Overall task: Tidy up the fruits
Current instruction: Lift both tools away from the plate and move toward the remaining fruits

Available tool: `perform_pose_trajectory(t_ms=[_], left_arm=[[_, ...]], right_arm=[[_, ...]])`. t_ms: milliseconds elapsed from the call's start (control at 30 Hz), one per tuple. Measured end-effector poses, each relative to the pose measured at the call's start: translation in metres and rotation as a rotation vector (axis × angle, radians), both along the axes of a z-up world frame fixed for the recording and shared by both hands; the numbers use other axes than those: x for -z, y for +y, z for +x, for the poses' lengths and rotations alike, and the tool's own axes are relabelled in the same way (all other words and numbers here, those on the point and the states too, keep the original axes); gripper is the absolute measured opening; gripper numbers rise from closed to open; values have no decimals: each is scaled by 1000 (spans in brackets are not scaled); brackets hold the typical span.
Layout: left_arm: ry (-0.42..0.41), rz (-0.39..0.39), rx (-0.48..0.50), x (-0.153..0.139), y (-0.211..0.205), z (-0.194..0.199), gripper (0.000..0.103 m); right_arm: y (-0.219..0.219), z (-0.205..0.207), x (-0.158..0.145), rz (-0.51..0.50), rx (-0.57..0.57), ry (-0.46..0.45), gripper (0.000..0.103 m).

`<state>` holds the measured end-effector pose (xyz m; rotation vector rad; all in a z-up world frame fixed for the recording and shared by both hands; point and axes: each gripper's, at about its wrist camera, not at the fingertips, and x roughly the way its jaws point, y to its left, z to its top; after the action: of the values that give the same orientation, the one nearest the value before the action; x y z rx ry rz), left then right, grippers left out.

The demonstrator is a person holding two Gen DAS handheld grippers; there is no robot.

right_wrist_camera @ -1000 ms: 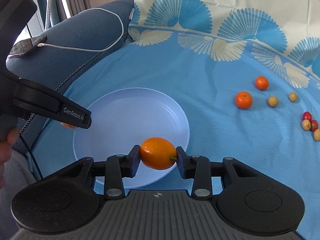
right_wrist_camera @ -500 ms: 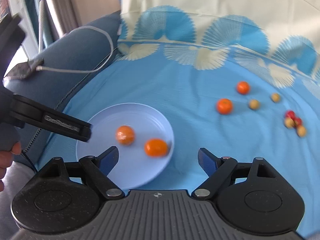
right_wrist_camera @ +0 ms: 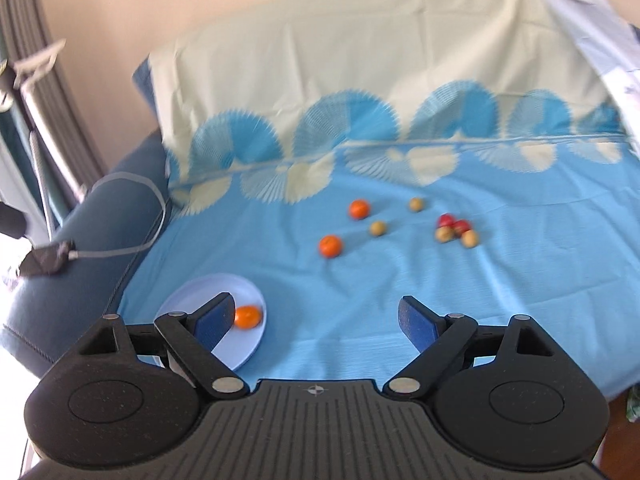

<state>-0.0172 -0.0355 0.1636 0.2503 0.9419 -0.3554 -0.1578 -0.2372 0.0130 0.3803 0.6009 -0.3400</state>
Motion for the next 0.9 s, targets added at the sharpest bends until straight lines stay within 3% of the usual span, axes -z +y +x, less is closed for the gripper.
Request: perform_pose_trajectory(t_ms=[200, 400, 900], left_arm=[[-92, -68, 22, -64, 10, -65, 103], [-134, -119, -9, -106, 26, -111, 103], [-242, -172, -60, -150, 65, -152, 103]], right_arm=[[-8, -47, -21, -28, 54, -52, 90], [-10, -76, -36, -38, 78, -82, 90], [9, -87, -56, -97, 51, -119, 90]])
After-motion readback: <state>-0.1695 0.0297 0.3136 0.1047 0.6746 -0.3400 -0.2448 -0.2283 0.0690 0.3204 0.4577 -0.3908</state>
